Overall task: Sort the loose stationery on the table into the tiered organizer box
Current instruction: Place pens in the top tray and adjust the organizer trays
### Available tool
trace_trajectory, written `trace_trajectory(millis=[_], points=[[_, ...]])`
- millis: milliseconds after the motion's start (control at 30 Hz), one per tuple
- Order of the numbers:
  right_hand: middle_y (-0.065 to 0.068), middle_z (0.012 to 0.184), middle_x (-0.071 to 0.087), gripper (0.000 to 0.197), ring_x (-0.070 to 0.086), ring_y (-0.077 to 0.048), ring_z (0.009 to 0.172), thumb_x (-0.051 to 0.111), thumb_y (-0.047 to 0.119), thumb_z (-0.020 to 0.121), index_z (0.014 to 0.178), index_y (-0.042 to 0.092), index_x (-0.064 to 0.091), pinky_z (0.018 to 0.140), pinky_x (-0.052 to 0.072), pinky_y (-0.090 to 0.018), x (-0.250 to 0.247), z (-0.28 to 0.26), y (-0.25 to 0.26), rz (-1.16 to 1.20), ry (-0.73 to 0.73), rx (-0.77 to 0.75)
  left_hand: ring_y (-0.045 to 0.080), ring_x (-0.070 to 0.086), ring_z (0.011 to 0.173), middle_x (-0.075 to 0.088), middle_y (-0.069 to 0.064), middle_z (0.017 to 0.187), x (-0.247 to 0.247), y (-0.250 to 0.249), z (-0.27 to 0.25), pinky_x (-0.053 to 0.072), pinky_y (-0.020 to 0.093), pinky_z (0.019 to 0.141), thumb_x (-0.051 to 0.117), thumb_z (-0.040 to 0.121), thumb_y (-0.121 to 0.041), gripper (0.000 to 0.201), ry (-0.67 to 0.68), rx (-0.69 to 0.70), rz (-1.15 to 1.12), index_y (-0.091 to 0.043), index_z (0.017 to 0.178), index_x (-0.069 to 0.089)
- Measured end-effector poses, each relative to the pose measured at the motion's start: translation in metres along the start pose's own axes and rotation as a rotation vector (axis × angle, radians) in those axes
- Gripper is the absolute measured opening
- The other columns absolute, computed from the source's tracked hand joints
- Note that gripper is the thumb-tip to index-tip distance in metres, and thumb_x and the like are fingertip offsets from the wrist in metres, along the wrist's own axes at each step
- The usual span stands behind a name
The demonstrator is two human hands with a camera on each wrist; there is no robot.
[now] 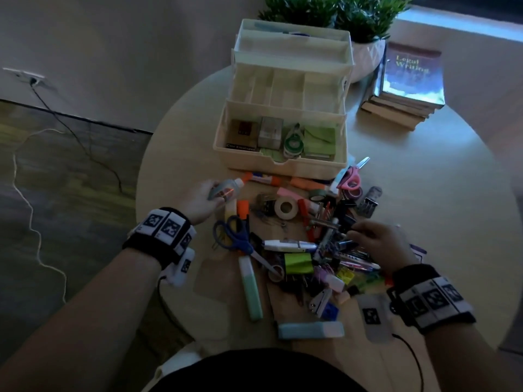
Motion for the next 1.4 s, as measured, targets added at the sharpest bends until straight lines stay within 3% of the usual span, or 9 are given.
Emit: trace_trajectory(millis=[100,267,433,533,700,933,1100,1267,1400], points=[[-0.006,0.073,0.066,0.012,0.055,-0.015,0.066,0.063,0.016,0.086,0.088,0.008,0.072,0.081,0.047,-0.033,-0.007,-0.005,-0.012,-0.057,-0.069,0.021,0.035,0.049,0.121,0.049,0.02,0.135,0.005,0.024,0.001,0.038,0.041,0.099,0.047,0.096,-0.019,0.046,0.026,-0.141,-0.008,-0.005,0.138,0.038],[-0.015,0.107,0.062,0.026,0.054,-0.026,0.095,0.06,0.017,0.087,0.111,0.006,0.063,0.083,0.035,-0.026,0.007,-0.016,0.002,-0.281,-0.091,-0.02,0.035,0.049,0.119,0.05,0.019,0.133,0.017,0.025,0.004,0.041,0.041,0.098,0.045,0.096,-0.023,0.042,0.089,-0.161,0.026,-0.007,0.134,0.042],[-0.007,0.11,0.057,0.028,0.052,-0.022,0.103,0.055,0.011,0.089,0.115,0.016,0.064,0.085,0.04,-0.024,0.062,-0.041,0.076,-0.266,0.092,-0.427,0.031,0.051,0.11,0.053,0.016,0.117,-0.002,-0.025,-0.015,0.041,0.037,0.089,0.054,0.092,-0.025,0.031,-0.15,0.122,0.099,-0.01,0.118,0.058],[-0.002,0.116,0.046,0.038,0.041,-0.02,0.107,0.042,0.019,0.096,0.129,0.036,0.051,0.091,0.037,-0.029,0.104,-0.045,0.092,-0.497,0.32,-0.506,0.026,0.055,0.098,0.061,0.01,0.102,0.018,-0.065,-0.042,0.047,0.042,0.087,0.058,0.083,-0.023,0.018,-0.091,0.434,0.135,-0.015,0.091,0.072],[-0.006,0.119,0.044,0.039,0.042,-0.027,0.111,0.041,0.017,0.095,0.129,0.034,0.051,0.094,0.038,-0.036,0.098,-0.022,0.082,-0.675,0.309,-0.374,0.018,0.05,0.103,0.059,-0.001,0.109,0.073,-0.057,-0.061,0.043,0.037,0.089,0.057,0.088,-0.029,0.018,0.231,0.506,0.446,-0.029,0.094,0.074],[-0.011,0.11,0.056,0.022,0.057,-0.026,0.098,0.043,0.015,0.093,0.101,0.007,0.061,0.078,0.047,-0.032,0.131,-0.022,0.135,-0.586,0.431,-0.422,0.025,0.057,0.09,0.064,0.005,0.094,0.073,-0.048,-0.074,0.05,0.041,0.075,0.059,0.08,-0.026,0.019,0.139,0.548,0.297,-0.017,0.079,0.076],[-0.012,0.109,0.059,0.018,0.062,-0.028,0.094,0.045,0.014,0.092,0.101,0.004,0.057,0.072,0.05,-0.032,0.137,-0.006,0.125,-0.629,0.495,-0.291,0.028,0.054,0.094,0.063,0.004,0.1,0.084,-0.061,-0.075,0.047,0.041,0.077,0.045,0.085,-0.03,0.03,0.103,0.501,0.517,-0.015,0.089,0.07],[-0.007,0.081,0.054,0.018,0.056,-0.025,0.079,0.055,0.021,0.088,0.073,0.01,0.053,0.065,0.045,-0.032,0.102,0.012,0.107,-0.359,0.371,-0.138,0.028,0.05,0.103,0.057,0.006,0.109,0.097,-0.084,-0.072,0.036,0.039,0.09,0.044,0.09,-0.025,0.023,0.259,0.425,0.778,-0.015,0.105,0.057],[-0.003,0.076,0.057,0.015,0.053,-0.017,0.07,0.063,0.022,0.083,0.082,0.007,0.063,0.062,0.041,-0.026,0.052,0.02,0.091,-0.048,0.157,-0.108,0.026,0.057,0.09,0.061,0.01,0.1,0.107,-0.093,-0.068,0.039,0.034,0.075,0.047,0.09,-0.019,0.017,0.438,0.392,0.799,-0.01,0.096,0.06]])
Point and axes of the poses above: each hand's wrist, its own z-axis towards the middle knuckle, its own x-axis out of the palm, y = z × x, the point moved 10 cm from there along z, towards the middle knuckle
